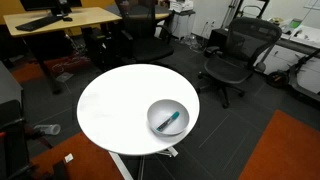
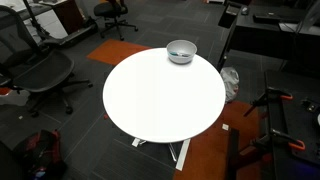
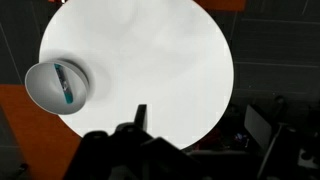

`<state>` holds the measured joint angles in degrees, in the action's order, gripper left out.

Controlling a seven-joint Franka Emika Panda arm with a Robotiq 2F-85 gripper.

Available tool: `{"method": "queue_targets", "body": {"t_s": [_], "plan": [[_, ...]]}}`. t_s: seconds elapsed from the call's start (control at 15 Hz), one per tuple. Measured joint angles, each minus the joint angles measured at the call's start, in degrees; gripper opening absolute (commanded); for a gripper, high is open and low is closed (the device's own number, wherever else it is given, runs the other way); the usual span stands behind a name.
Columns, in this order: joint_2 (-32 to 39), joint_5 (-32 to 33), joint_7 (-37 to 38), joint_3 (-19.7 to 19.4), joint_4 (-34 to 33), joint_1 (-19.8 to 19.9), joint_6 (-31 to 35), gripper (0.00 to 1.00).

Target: Remove the marker from the bowl and put it on the table

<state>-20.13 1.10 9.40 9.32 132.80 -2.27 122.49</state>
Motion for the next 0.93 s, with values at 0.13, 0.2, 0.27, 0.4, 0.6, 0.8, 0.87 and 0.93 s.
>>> {"method": "queue_targets", "body": {"t_s": [0.13,0.2,0.27,0.4,0.6,0.8,0.87,0.93], "plan": [[0.0,0.0,0.0,0.0,0.0,0.0,0.0,1.0],[0.0,0.0,0.0,0.0,0.0,0.0,0.0,1.0],[0.0,0.0,0.0,0.0,0.0,0.0,0.0,1.0],[0.0,0.0,0.0,0.0,0.0,0.0,0.0,1.0],[0.0,0.0,0.0,0.0,0.0,0.0,0.0,1.0],[0.1,0.3,-0.4,-0.8,-0.1,0.0,0.0,1.0],[0.2,0.5,-0.8,-1.5,-0.2,0.1,0.2,1.0],[0.2,0.7,-1.6,-2.4,-0.3,0.2,0.5,1.0]]}}
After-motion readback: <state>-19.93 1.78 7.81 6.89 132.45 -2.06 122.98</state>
